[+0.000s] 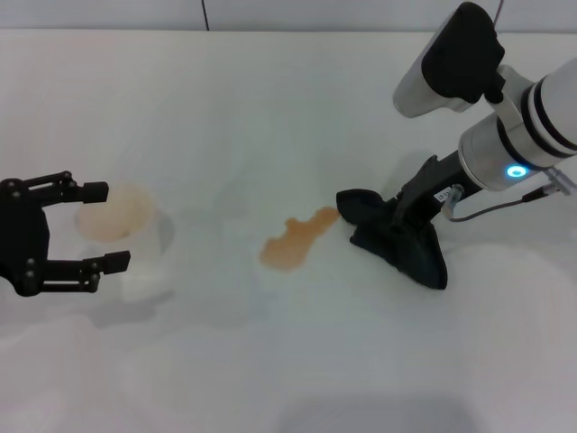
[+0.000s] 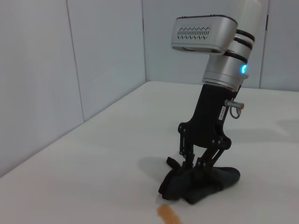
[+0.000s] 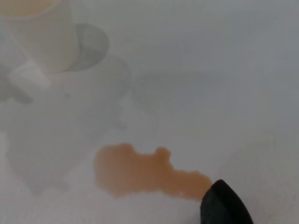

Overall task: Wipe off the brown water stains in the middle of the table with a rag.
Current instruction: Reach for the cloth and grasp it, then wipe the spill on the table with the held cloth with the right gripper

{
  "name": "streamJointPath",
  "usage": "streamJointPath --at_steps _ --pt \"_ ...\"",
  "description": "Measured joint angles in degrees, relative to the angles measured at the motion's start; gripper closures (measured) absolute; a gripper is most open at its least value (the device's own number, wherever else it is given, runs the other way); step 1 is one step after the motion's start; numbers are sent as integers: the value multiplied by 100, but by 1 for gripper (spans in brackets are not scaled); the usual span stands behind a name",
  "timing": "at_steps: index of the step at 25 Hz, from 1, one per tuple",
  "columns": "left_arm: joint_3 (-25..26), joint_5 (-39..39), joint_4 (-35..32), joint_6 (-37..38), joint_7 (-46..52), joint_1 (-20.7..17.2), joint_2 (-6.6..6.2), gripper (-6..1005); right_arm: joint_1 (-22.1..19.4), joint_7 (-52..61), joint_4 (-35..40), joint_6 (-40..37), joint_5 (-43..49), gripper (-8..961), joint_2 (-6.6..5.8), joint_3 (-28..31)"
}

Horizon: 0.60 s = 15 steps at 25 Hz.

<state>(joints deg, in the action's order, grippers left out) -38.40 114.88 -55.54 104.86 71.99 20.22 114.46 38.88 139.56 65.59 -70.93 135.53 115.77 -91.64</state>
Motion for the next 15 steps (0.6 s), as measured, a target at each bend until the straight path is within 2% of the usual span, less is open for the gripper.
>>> streamJointPath --at_steps 9,15 --pt "-1 -1 8 -39 -39 -8 14 124 0 211 98 10 26 863 5 -3" --pt "7 -4 9 -56 -118 -24 21 124 15 315 123 82 30 877 22 -181"
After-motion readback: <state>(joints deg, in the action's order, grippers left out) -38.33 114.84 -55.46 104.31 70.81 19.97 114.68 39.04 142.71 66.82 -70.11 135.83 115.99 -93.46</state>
